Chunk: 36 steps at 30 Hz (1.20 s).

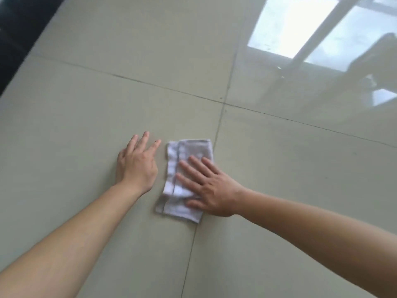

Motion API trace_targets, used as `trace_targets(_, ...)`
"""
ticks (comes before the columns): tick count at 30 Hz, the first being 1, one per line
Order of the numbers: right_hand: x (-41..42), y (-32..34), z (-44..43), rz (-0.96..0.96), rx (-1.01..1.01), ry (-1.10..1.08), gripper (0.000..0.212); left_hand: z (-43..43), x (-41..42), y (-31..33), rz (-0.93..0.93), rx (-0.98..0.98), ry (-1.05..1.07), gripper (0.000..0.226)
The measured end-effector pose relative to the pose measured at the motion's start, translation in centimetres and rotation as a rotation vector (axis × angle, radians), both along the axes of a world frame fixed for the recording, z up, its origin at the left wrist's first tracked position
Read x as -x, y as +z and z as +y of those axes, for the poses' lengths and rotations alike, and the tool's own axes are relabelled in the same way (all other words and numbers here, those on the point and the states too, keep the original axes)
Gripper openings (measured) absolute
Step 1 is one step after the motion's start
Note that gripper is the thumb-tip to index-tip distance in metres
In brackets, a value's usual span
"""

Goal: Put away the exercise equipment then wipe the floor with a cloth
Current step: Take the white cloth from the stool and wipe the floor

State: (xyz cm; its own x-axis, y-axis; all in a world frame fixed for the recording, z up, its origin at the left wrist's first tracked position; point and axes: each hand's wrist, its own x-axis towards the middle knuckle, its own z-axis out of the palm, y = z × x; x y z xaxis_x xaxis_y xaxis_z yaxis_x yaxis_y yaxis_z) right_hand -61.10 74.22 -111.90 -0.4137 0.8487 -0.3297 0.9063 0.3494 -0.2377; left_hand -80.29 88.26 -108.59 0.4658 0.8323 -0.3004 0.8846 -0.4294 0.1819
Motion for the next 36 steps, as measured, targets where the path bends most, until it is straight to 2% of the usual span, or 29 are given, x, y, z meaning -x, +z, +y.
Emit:
trace_targets(2, -3.2, 0.1, 0.1, -0.007, -0.015, 0.054, 0.076, -0.3, -1.9, -0.7, 0.025, -0.030, -0.043, 0.056)
trace_targets(3, -5.3, 0.5, 0.4, -0.028, -0.023, -0.048, 0.078, -0.5, -2.5, -1.0, 0.033, -0.042, -0.055, 0.057)
trace_targets(5, -11.1, 0.9, 0.5, -0.063, -0.019, -0.447, 0.079, -0.8, -2.9, -1.5, 0.052, -0.065, -0.086, 0.055)
trace_targets(9, -21.2, 2.2, -2.7, -0.164, 0.236, -1.244, 0.083, -1.1, -2.6, -1.3, 0.076, -0.078, -0.160, 0.056)
trace_targets(11, -21.7, 1.9, -2.9, -0.153, 0.266, -1.526, 0.084, -0.7, -2.6, -1.2, 0.086, -0.074, -0.186, 0.058)
trace_targets(13, -19.1, 1.2, -0.1, -0.145, 0.233, -1.686, 0.085, -0.3, -2.9, -1.2, 0.087, -0.068, -0.186, 0.059)
trace_targets(15, -15.2, 0.8, 4.3, -0.118, 0.176, -1.593, 0.083, -0.4, -3.1, -1.2, 0.072, -0.058, -0.178, 0.059)
trace_targets(18, -9.0, 0.9, 11.3, -0.006, 0.123, -1.129, 0.075, -0.6, -3.1, -1.3, 0.056, -0.058, -0.181, 0.058)
trace_targets(20, -5.7, 1.3, 14.2, 0.017, 0.126, -0.903, 0.072, -0.6, -3.0, -1.3, 0.051, -0.066, -0.184, 0.058)
trace_targets(22, -5.1, 1.4, 14.8, 0.017, 0.109, -0.796, 0.067, -0.4, -3.0, -1.4, 0.045, -0.096, -0.179, 0.058)
trace_targets(25, -8.5, 1.2, 12.6, 0.003, 0.082, -0.706, 0.065, -0.3, -3.3, -1.2, 0.049, -0.099, -0.164, 0.058)
trace_targets(27, -12.6, 1.2, 10.6, 0.005, 0.098, -0.844, 0.067, -0.2, -3.8, -0.9, 0.046, -0.093, -0.104, 0.059)
trace_targets(29, -17.1, 1.1, 8.5, -0.021, 0.101, -1.078, 0.069, -0.2, -5.3, 0.0, 0.089, -0.052, -0.028, 0.067)
trace_targets(33, -24.9, 0.9, 4.1, -0.129, 0.143, -1.492, 0.073, -0.3, -11.0, 1.3, 0.159, 0.069, -0.142, 0.108)
trace_targets(36, -28.4, 0.6, 2.2, -0.138, 0.142, -1.712, 0.076, -0.1, -13.9, 0.9, 0.196, 0.160, -0.154, 0.118)
